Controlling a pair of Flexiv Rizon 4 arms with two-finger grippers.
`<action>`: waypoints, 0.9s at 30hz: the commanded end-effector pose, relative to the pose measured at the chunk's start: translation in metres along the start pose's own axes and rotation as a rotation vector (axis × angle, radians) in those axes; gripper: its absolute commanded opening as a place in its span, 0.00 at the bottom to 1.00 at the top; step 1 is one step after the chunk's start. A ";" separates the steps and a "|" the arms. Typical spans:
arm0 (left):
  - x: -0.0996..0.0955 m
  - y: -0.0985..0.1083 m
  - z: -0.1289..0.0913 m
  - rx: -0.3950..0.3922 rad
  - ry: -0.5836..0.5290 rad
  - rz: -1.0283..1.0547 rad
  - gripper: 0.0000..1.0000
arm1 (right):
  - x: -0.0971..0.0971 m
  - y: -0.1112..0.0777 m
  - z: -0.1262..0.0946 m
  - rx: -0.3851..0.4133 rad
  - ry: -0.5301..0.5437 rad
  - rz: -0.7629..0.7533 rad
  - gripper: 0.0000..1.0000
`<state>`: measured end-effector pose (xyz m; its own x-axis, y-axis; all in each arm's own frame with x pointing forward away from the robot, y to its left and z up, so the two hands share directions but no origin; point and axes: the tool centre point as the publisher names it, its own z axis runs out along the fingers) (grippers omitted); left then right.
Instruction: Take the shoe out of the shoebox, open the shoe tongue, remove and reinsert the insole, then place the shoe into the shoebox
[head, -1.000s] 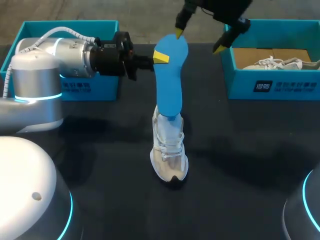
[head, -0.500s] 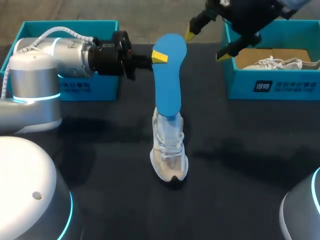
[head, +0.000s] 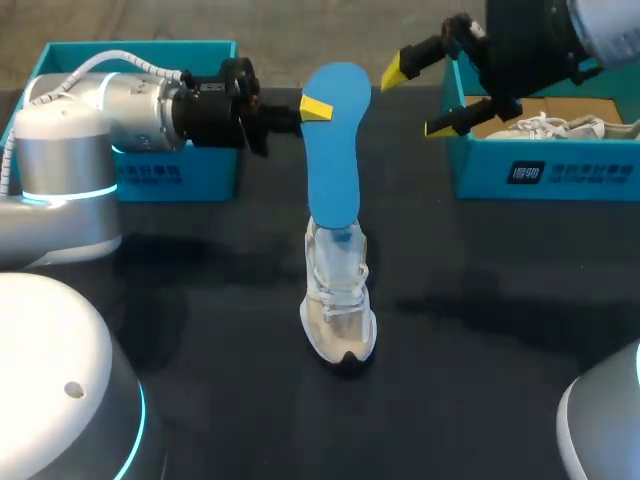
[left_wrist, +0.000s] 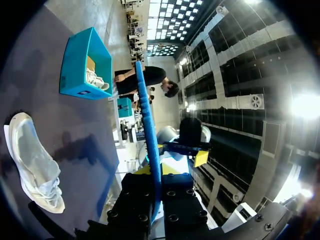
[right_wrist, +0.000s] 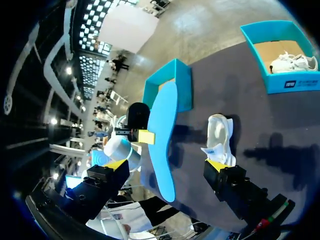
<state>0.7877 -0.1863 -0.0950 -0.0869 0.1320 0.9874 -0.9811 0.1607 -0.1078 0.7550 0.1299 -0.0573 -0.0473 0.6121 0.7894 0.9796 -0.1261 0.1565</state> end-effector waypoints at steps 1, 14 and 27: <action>0.000 0.001 0.000 0.002 0.001 0.001 0.00 | -0.011 -0.006 0.002 -0.015 0.316 0.002 1.00; 0.003 0.001 -0.001 0.003 -0.005 0.004 0.00 | -0.030 -0.005 0.009 -0.024 0.362 0.049 1.00; 0.003 -0.001 0.001 -0.002 -0.007 0.002 0.00 | -0.031 -0.001 0.009 -0.017 0.384 0.054 1.00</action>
<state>0.7886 -0.1866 -0.0916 -0.0897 0.1278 0.9877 -0.9807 0.1616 -0.1100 0.7551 0.1171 -0.0863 -0.0665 0.2732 0.9597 0.9794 -0.1657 0.1150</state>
